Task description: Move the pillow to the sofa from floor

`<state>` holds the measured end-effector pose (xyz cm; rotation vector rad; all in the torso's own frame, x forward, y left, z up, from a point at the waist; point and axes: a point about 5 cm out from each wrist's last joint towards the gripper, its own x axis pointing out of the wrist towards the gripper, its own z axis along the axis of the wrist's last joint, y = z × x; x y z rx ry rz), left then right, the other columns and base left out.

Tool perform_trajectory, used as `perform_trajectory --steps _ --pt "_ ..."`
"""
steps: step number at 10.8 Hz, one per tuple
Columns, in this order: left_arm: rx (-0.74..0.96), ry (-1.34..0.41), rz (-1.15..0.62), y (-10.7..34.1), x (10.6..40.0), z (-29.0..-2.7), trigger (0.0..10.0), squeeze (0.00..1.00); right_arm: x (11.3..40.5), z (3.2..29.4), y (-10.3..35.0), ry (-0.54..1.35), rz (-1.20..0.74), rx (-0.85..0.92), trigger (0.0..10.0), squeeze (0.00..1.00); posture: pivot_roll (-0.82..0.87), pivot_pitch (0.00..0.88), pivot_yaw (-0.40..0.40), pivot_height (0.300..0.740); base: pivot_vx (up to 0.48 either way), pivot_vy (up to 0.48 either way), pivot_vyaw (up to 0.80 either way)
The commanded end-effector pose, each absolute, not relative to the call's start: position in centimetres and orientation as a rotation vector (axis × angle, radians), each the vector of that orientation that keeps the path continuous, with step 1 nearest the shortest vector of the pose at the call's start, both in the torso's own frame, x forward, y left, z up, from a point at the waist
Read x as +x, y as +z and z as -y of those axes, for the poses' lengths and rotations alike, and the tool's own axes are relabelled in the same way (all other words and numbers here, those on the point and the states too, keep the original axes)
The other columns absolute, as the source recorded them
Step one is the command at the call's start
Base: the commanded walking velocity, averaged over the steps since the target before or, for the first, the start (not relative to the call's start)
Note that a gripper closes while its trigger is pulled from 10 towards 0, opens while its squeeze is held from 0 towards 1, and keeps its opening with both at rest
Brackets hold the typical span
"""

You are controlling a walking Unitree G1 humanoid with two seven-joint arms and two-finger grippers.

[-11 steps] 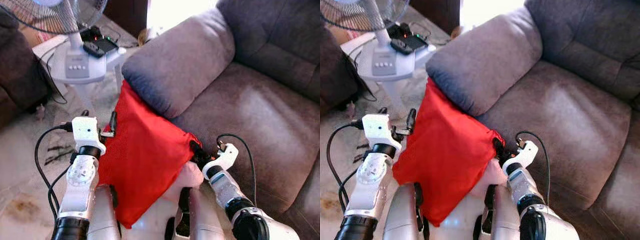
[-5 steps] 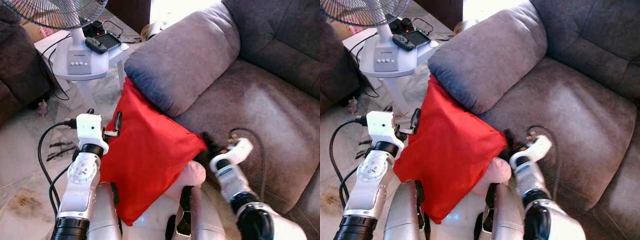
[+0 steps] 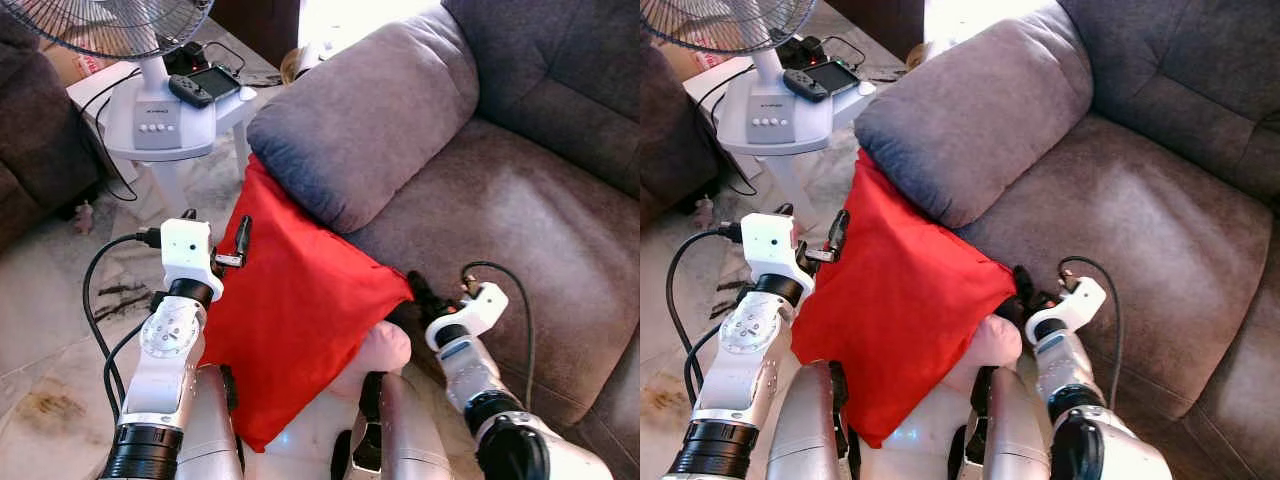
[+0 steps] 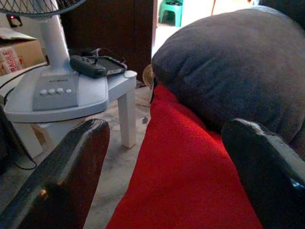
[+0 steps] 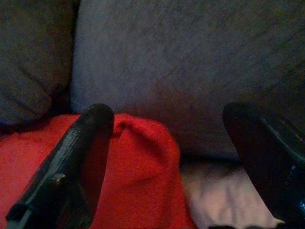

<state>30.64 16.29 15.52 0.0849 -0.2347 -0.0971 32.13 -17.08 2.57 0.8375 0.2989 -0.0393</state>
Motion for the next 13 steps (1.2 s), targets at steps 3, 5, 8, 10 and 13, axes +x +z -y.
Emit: perform_trajectory --steps 3,5,8,10,13 --pt "0.089 -0.103 0.235 15.9 30.2 -16.4 10.0 0.00 32.5 15.4 2.9 0.020 -0.311 0.856 10.0 0.00 0.16 0.254 -0.134 0.579 0.000 0.000 0.00" --pt "0.087 -0.101 0.236 16.0 30.0 -16.3 10.0 0.00 32.4 14.6 2.7 0.044 -0.340 0.838 10.0 0.00 0.17 0.266 -0.138 0.579 0.000 0.000 0.00" --pt "0.091 -0.105 0.225 15.9 29.7 -16.1 10.0 0.00 32.0 14.3 2.1 0.043 -0.379 0.743 10.0 0.00 0.17 0.277 -0.143 0.579 0.000 0.000 0.00" --pt "0.089 -0.108 0.223 15.9 29.4 -15.9 10.0 0.00 32.2 14.2 2.4 0.035 -0.370 0.751 10.0 0.00 0.17 0.280 -0.146 0.579 0.000 0.000 0.00" --pt "0.099 -0.116 0.209 15.7 28.9 -15.9 10.0 0.00 32.8 13.8 2.9 0.016 -0.358 0.702 10.0 0.00 0.17 0.294 -0.144 0.579 0.000 0.000 0.00"
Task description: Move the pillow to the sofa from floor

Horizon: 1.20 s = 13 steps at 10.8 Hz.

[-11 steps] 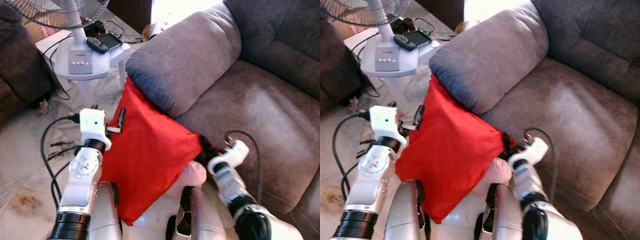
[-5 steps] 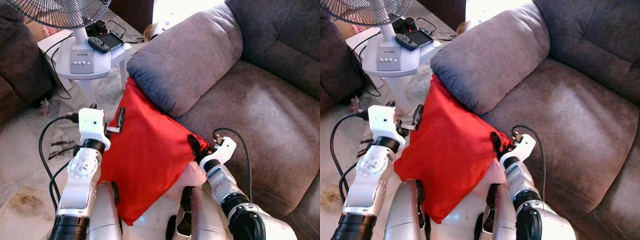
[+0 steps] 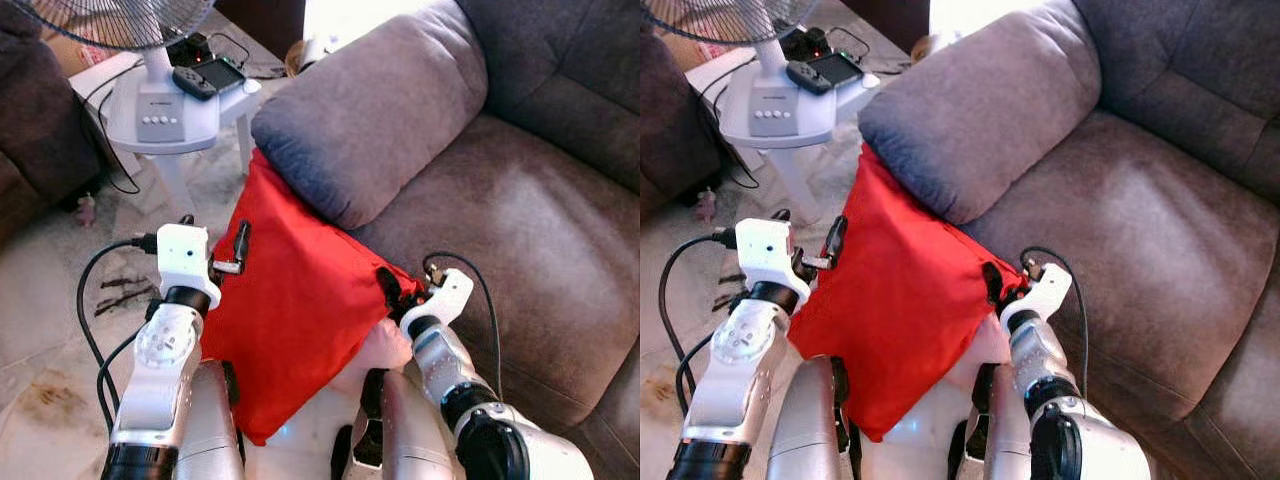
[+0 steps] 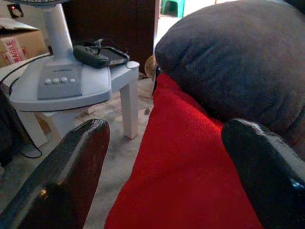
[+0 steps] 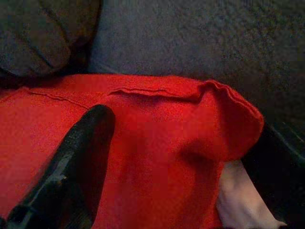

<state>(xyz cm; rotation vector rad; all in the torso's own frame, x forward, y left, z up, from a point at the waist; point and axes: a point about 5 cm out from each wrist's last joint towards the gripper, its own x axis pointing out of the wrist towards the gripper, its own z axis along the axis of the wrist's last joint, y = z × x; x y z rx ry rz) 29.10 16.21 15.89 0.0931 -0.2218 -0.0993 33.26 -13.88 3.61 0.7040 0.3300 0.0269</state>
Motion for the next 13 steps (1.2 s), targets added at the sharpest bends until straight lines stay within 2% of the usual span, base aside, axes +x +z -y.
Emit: perform_trajectory --steps 1,2,6,13 --pt "0.100 -0.115 0.211 15.7 28.7 -15.8 10.0 0.00 32.8 13.9 3.1 0.007 -0.347 0.696 2.7 0.00 0.17 0.299 -0.144 0.579 0.000 0.000 0.00" --pt "0.095 -0.114 0.221 16.2 28.7 -15.6 10.0 0.00 32.8 13.8 3.0 0.015 -0.345 0.713 0.0 0.00 0.17 0.306 -0.145 0.579 0.000 0.000 0.00" --pt "0.097 -0.124 0.221 16.4 28.7 -15.2 10.0 0.00 32.4 13.8 2.6 0.005 -0.360 0.695 0.0 0.00 0.17 0.313 -0.148 0.579 0.000 0.000 0.00" --pt "0.083 -0.105 0.220 16.7 29.8 -15.6 10.0 0.00 32.3 13.5 2.4 0.037 -0.394 0.654 0.0 0.00 0.17 0.257 -0.146 0.579 0.000 0.000 0.00"
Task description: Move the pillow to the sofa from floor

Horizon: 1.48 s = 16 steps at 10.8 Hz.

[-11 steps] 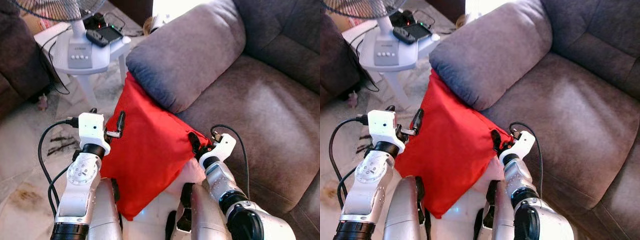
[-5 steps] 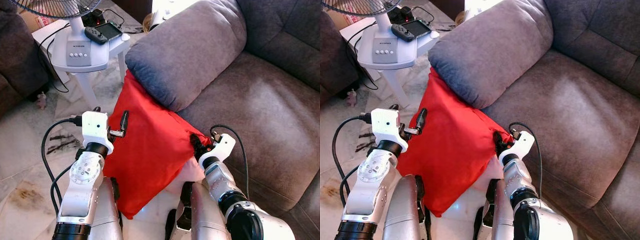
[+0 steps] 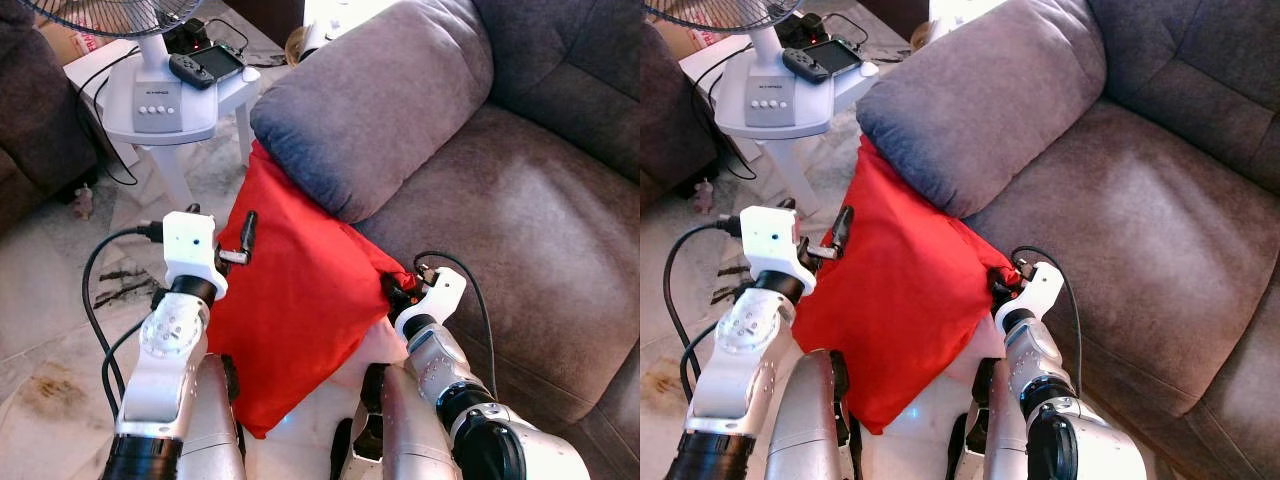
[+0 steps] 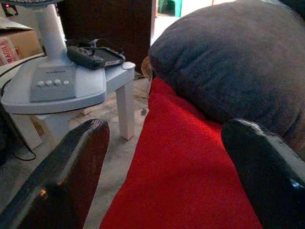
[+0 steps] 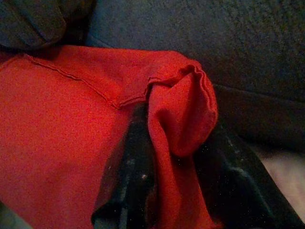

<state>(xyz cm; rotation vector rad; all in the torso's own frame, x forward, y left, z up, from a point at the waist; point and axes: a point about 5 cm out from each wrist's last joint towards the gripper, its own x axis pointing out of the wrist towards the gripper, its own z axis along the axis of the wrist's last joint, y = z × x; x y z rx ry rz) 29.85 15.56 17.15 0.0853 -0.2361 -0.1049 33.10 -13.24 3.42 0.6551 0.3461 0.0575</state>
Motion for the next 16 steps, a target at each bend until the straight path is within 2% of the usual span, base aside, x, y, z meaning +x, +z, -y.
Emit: perform_trajectory --steps 1,7,8,9,10,11,14,16 --pt "0.060 -0.095 0.220 16.6 30.0 -15.7 10.0 0.00 32.3 13.6 2.3 0.036 -0.397 0.660 0.0 0.00 0.17 0.249 -0.145 0.579 0.000 0.000 0.00" --pt "0.032 -0.066 0.226 16.8 31.9 -16.6 10.0 0.00 33.1 13.4 3.3 0.045 -0.382 0.646 0.0 0.00 0.18 0.160 -0.136 0.579 0.000 0.000 0.00" --pt "0.040 -0.064 0.196 15.9 32.0 -16.9 10.0 0.00 33.2 13.4 3.3 0.052 -0.388 0.590 0.0 0.00 0.18 0.137 -0.129 0.579 0.000 0.000 0.00" --pt "0.040 -0.070 0.105 13.6 32.1 -17.3 10.0 0.00 33.1 13.4 3.1 0.052 -0.413 0.509 10.0 0.00 0.18 0.109 -0.122 0.579 0.000 0.000 0.00" --pt "0.027 -0.052 -0.011 10.3 31.8 -18.0 10.0 0.00 32.9 13.5 3.0 0.066 -0.412 0.476 10.0 0.00 0.17 0.078 -0.111 0.579 0.000 0.000 0.00" --pt "-0.010 -0.006 -0.045 9.2 31.5 -18.7 10.0 0.00 32.8 13.7 2.9 0.063 -0.409 0.469 10.0 0.00 0.16 0.063 -0.105 0.579 0.000 0.000 0.00" --pt "-0.024 0.013 -0.011 9.6 32.1 -18.9 10.0 0.00 32.9 14.7 3.1 0.030 -0.381 0.461 10.0 0.00 0.14 0.003 -0.085 0.579 0.000 0.000 0.00" --pt "-0.003 -0.021 0.042 10.8 33.5 -18.5 10.0 0.00 33.4 15.0 3.8 0.018 -0.337 0.463 10.0 0.00 0.13 0.000 -0.070 0.579 0.000 0.000 0.00"
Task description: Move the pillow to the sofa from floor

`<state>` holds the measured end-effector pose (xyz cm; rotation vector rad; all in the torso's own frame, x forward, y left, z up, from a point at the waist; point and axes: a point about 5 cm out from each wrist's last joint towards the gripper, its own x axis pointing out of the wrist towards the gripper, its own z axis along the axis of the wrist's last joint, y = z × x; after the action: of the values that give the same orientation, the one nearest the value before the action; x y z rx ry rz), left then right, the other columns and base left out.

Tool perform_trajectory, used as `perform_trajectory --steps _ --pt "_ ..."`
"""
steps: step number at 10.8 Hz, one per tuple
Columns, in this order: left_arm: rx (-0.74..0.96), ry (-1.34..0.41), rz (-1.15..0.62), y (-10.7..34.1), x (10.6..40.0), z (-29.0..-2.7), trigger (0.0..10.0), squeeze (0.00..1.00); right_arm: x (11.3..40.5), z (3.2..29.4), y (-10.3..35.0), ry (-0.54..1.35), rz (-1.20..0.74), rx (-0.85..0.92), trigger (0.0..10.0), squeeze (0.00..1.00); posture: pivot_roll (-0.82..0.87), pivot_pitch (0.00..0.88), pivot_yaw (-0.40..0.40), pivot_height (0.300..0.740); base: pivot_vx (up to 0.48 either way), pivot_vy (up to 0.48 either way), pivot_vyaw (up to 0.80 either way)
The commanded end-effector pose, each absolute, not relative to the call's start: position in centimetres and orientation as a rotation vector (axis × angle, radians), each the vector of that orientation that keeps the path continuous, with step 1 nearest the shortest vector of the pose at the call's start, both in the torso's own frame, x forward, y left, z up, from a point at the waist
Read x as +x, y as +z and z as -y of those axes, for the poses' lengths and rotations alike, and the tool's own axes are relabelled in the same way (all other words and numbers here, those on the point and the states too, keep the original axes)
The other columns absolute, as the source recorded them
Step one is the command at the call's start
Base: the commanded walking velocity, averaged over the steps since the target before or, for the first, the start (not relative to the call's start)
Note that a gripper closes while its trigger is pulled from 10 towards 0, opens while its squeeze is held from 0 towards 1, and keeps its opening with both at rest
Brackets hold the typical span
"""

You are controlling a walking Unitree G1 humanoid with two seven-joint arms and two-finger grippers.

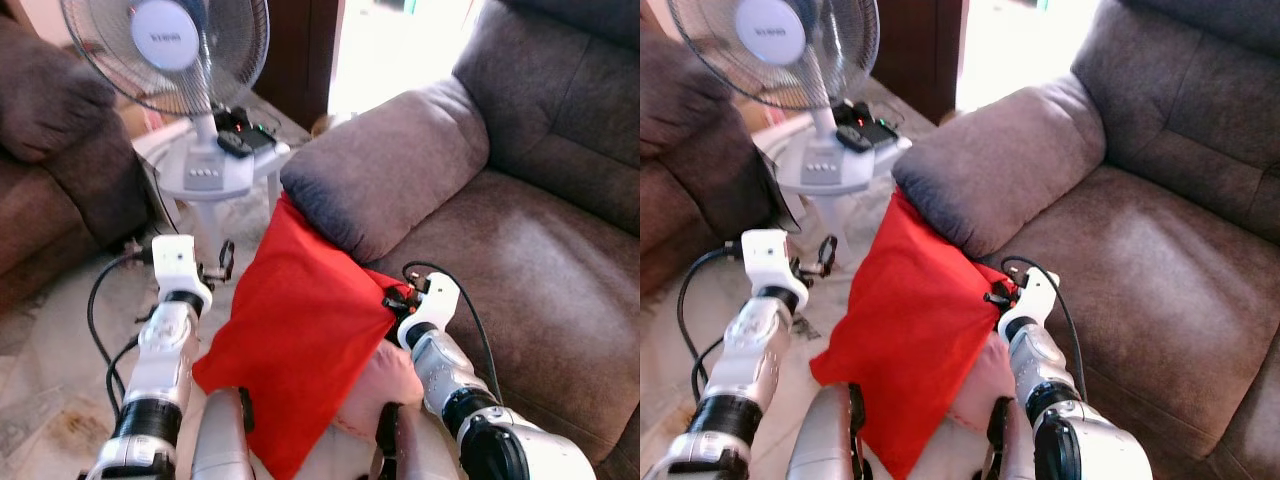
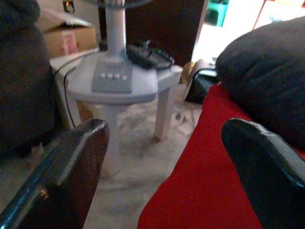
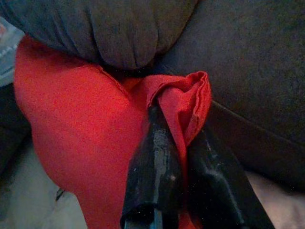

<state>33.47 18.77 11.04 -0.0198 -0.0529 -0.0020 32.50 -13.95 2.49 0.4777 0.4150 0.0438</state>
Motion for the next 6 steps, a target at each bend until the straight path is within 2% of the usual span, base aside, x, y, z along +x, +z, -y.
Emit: perform_trajectory --steps 1,6 --pt "-0.005 -0.023 0.055 11.25 33.90 -18.34 10.0 0.00 33.71 14.98 4.24 0.019 -0.316 0.466 10.0 0.00 0.13 0.000 -0.070 0.579 0.000 0.000 0.00" --pt "-0.021 -0.048 0.077 11.40 34.48 -17.41 10.0 0.00 33.96 15.56 4.73 0.010 -0.284 0.453 10.0 0.00 0.11 0.000 -0.066 0.579 0.000 0.000 0.00"
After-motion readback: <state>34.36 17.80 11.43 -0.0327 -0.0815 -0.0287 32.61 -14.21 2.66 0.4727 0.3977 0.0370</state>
